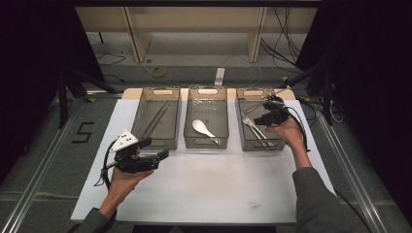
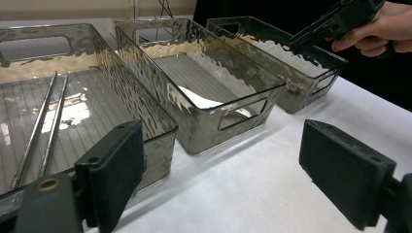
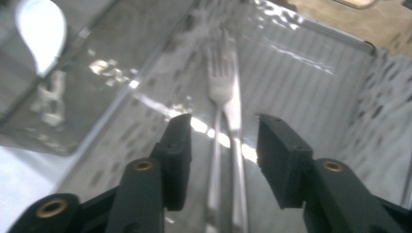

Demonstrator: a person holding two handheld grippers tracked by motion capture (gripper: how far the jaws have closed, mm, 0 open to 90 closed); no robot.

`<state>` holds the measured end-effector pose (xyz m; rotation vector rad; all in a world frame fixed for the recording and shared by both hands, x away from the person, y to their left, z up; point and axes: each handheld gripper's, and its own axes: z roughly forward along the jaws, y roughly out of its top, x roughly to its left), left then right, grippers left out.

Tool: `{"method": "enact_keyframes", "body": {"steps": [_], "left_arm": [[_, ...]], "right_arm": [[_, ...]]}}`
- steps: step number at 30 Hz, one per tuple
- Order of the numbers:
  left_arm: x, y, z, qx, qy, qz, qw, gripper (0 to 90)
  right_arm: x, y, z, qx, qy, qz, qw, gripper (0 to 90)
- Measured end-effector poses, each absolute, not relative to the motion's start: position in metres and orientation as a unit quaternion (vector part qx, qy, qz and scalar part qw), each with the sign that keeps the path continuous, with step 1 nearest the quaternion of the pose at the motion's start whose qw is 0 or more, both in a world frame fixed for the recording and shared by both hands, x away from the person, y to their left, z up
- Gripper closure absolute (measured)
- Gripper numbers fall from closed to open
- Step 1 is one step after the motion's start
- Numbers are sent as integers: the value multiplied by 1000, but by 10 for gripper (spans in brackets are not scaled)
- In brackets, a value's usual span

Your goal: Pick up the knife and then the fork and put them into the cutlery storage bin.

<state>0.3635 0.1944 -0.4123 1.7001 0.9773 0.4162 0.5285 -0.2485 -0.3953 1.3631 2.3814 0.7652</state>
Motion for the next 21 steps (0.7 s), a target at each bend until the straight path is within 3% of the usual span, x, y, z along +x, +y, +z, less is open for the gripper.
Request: {"method": "enact_keyframes", "body": {"steps": [21], "left_arm": [[364, 194, -412, 715, 411, 170, 540, 161]], "right_arm": [[477, -223, -379, 433, 815, 354, 150, 334]]}}
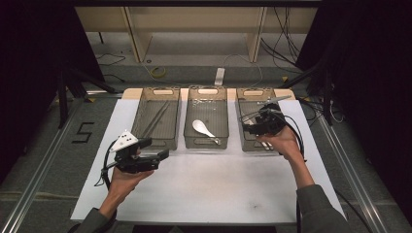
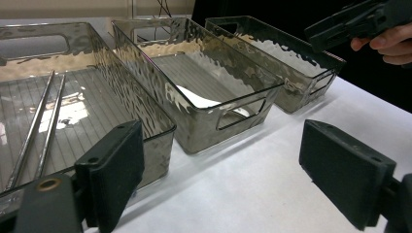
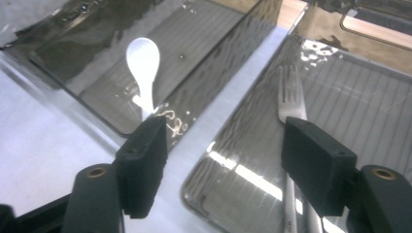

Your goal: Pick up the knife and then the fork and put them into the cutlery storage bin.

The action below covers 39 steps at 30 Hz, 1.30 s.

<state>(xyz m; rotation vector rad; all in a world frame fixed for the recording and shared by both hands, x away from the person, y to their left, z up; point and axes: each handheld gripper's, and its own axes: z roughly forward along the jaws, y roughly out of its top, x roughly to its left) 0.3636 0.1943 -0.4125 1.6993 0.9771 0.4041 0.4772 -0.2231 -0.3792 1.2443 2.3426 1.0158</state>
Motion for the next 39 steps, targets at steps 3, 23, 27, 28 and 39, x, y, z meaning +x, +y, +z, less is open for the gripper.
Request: {"method": "enact_keyframes", "body": {"steps": [3, 23, 27, 28, 39], "left_arm": [[364, 195, -412, 714, 411, 170, 541, 161], [363, 193, -413, 717, 408, 167, 540, 161], [363, 194, -413, 718, 406, 166, 540, 161], [363, 194, -413, 718, 406, 166, 540, 161], [362, 193, -413, 723, 403, 163, 538, 162]], "right_arm": [[471, -221, -378, 429, 813, 363, 154, 320], [432, -205, -385, 408, 788, 433, 160, 270], [423, -203, -388, 400, 786, 444, 158, 265], [421, -202, -389, 398, 786, 446, 157, 264], [403, -200, -394, 377, 781, 472, 157, 255]]}}
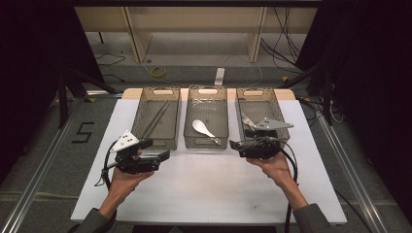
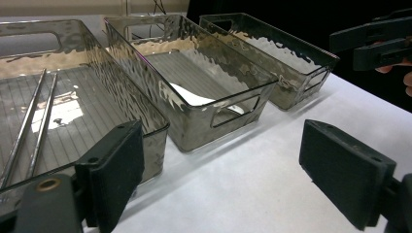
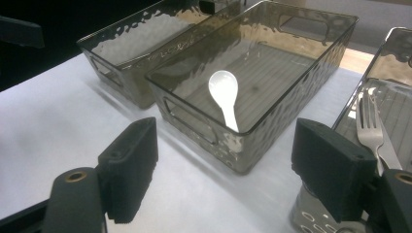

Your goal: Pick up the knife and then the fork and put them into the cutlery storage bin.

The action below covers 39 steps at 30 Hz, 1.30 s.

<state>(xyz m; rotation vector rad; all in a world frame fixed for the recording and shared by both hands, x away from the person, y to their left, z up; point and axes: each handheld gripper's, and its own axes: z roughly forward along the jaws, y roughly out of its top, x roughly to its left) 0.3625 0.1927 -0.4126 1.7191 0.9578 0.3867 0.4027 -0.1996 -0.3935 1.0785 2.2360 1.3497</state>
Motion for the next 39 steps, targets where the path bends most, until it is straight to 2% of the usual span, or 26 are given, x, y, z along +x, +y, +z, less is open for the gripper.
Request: {"method": "enact_keyframes", "body": {"steps": [39], "left_arm": [[357, 189, -413, 732, 394, 132, 539, 161]], "right_arm": [[330, -236, -425, 388, 746, 521, 147, 173]]}}
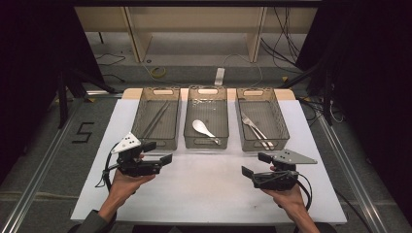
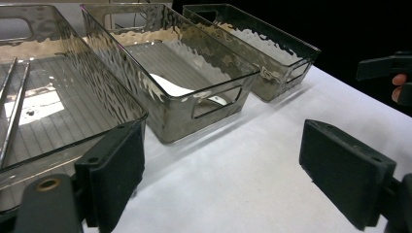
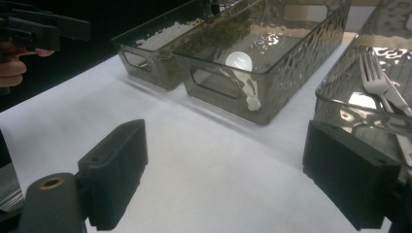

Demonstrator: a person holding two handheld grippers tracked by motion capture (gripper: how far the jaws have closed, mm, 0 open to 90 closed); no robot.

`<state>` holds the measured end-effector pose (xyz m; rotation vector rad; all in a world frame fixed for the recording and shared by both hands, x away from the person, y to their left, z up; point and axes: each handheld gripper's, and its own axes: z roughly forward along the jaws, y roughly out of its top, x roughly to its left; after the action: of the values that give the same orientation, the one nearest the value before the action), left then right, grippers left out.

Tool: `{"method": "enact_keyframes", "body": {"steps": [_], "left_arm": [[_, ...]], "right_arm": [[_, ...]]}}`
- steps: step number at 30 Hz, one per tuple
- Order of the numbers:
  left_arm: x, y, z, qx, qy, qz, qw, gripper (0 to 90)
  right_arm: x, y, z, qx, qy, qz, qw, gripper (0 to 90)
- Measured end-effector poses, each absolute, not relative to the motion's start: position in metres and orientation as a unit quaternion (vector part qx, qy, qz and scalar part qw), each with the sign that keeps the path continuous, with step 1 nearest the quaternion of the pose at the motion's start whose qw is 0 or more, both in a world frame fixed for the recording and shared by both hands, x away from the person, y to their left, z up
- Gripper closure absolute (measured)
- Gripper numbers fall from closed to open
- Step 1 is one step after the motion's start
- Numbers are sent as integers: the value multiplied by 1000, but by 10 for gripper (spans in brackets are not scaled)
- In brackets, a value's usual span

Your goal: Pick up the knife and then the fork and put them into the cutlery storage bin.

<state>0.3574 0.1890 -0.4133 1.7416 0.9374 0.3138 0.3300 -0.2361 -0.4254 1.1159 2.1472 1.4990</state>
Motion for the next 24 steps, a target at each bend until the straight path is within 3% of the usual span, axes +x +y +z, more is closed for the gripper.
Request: {"method": "enact_keyframes", "body": {"steps": [24], "left_arm": [[356, 188, -414, 733, 395, 131, 539, 161]], "right_arm": [[328, -239, -430, 397, 749, 509, 148, 173]]}}
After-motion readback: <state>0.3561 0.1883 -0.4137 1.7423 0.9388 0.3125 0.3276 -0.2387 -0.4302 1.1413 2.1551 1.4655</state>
